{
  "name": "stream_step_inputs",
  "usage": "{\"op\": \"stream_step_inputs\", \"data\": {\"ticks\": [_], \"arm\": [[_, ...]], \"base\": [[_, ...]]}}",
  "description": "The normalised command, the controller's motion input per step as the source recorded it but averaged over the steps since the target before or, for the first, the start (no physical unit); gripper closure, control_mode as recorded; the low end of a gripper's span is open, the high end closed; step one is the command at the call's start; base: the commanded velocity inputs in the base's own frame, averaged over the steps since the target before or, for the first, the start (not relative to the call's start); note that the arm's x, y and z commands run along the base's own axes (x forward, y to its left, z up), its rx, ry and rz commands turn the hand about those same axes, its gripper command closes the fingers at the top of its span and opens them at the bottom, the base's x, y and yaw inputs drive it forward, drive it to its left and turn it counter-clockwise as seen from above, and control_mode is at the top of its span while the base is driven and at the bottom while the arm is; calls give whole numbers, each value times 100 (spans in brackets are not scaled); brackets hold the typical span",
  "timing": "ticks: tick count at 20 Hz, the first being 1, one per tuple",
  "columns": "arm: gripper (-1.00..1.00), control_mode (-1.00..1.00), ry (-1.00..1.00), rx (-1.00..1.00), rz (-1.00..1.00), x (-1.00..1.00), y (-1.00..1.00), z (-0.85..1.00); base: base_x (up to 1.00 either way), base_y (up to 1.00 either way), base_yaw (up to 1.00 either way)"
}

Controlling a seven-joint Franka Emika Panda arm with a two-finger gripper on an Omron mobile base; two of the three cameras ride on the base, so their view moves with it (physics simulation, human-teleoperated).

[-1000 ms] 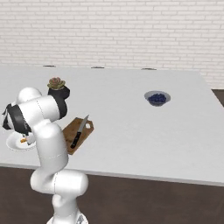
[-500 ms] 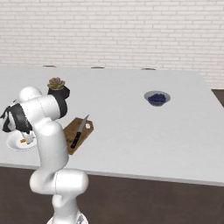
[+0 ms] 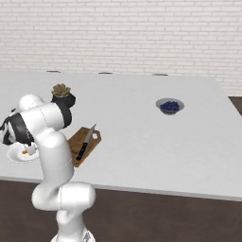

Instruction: Pick up the knife from the drawer and place it on the cutting board. Then place the meat from the plate to the cutting board.

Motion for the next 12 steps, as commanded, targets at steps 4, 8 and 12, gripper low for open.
{"op": "stream_step_inputs", "data": {"ticks": [4,8,12], "arm": [[100,-100,-8,0,0,-26,-56,-4],[100,-100,-3,1,0,-21,-56,0],[100,-100,0,5,0,-8,-55,47]], "base": [[0,0,0],[0,0,0],[0,0,0]]}}
